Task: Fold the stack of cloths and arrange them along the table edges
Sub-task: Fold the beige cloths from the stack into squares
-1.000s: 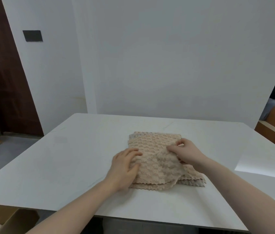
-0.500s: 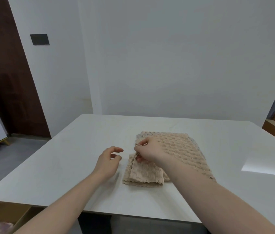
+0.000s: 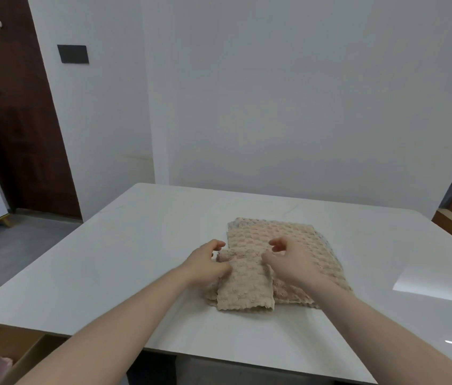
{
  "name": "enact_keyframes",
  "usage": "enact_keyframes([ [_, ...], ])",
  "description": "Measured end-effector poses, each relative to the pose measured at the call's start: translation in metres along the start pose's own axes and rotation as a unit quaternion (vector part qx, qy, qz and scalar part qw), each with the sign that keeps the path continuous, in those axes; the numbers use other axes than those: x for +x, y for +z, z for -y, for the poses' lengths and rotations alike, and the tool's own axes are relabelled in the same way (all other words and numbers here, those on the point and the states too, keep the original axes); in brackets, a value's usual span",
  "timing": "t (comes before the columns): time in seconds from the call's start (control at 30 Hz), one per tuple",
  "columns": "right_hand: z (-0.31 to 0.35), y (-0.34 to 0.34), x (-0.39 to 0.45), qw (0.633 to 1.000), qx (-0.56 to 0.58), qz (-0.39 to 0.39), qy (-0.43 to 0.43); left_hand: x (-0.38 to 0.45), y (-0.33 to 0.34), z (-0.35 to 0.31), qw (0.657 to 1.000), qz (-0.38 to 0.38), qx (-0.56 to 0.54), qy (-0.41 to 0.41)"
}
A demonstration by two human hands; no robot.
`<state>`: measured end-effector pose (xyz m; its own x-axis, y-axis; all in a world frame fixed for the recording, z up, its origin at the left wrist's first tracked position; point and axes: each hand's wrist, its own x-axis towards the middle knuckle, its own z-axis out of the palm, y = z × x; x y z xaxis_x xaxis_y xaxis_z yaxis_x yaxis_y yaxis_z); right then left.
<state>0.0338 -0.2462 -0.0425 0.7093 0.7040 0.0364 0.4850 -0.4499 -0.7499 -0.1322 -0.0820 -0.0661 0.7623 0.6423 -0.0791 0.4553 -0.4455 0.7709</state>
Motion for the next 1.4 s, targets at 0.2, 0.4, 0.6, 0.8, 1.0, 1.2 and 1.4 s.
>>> enact_keyframes([
  [0.2,-0.003,0.005,0.012,0.993,0.075,0.058,0.077,0.018,0.004,-0.01,0.995,0.068,0.016,-0.064],
  [0.4,0.004,-0.001,0.021,0.981,0.108,0.091,0.131,0.025,-0.005,-0.012,0.999,0.038,-0.012,-0.032],
  [0.6,0.004,-0.006,0.023,0.973,0.152,0.121,0.127,0.02,-0.015,-0.016,0.997,0.014,-0.076,-0.021],
  [0.8,0.003,-0.005,0.014,0.964,0.212,0.122,0.101,0.011,-0.013,-0.013,0.99,0.0,-0.129,-0.049],
  [1.0,0.011,-0.012,-0.007,0.958,0.264,0.107,0.039,-0.001,-0.007,-0.015,0.971,0.005,-0.236,-0.037],
  [1.2,0.005,-0.015,-0.017,0.969,0.224,0.104,0.03,-0.01,-0.001,-0.013,0.974,-0.022,-0.222,-0.026],
  [1.4,0.009,-0.021,-0.014,0.973,0.217,0.07,0.043,-0.011,-0.008,-0.021,0.972,-0.065,-0.225,-0.012],
])
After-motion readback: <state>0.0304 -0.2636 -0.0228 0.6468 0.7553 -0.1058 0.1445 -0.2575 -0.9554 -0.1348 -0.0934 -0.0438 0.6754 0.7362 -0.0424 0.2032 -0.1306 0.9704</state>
